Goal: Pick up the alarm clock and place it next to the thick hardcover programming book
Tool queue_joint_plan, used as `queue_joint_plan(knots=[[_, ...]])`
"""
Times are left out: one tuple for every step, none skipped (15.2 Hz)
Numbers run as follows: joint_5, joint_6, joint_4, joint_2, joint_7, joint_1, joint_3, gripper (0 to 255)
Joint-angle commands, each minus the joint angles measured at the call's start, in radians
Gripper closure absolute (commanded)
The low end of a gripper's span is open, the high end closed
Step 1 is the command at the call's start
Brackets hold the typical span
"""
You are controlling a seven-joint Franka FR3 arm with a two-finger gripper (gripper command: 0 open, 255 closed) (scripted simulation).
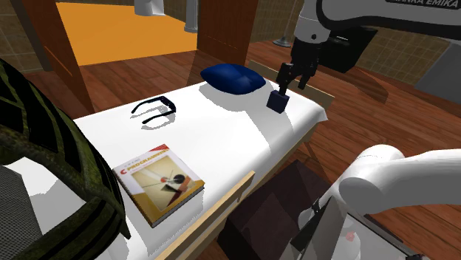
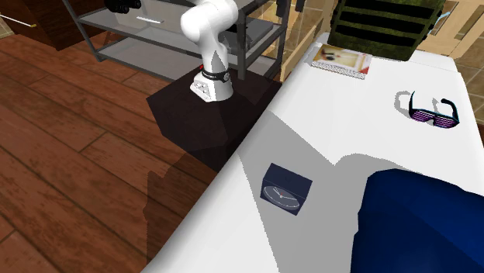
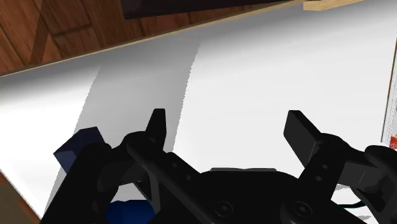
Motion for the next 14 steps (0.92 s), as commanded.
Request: queue_joint_plan(knots=[[0.0, 0.0, 0.0, 0.0, 0.0, 0.0, 0.0, 0], [-0.011, 0.022, -0.003, 0.017, -0.02, -0.007, -0.019, 0], [-0.021, 0.044, -0.004, 0.036, -0.04, -0.013, -0.038, 0], [-0.03, 0.067, -0.005, 0.056, -0.06, -0.02, -0.057, 0], [-0.039, 0.089, -0.004, 0.077, -0.08, -0.026, -0.076, 0], [-0.047, 0.111, -0.001, 0.1, -0.099, -0.032, -0.094, 0], [-0.054, 0.133, 0.003, 0.124, -0.119, -0.038, -0.112, 0], [-0.06, 0.154, 0.008, 0.148, -0.139, -0.044, -0.131, 0], [-0.066, 0.176, 0.014, 0.174, -0.158, -0.049, -0.149, 0], [-0.07, 0.197, 0.022, 0.201, -0.178, -0.054, -0.167, 0], [-0.073, 0.217, 0.031, 0.229, -0.198, -0.058, -0.184, 0], [-0.075, 0.238, 0.042, 0.258, -0.218, -0.062, -0.202, 0], [-0.076, 0.257, 0.054, 0.288, -0.238, -0.066, -0.219, 0], [-0.076, 0.276, 0.067, 0.318, -0.259, -0.069, -0.236, 0]])
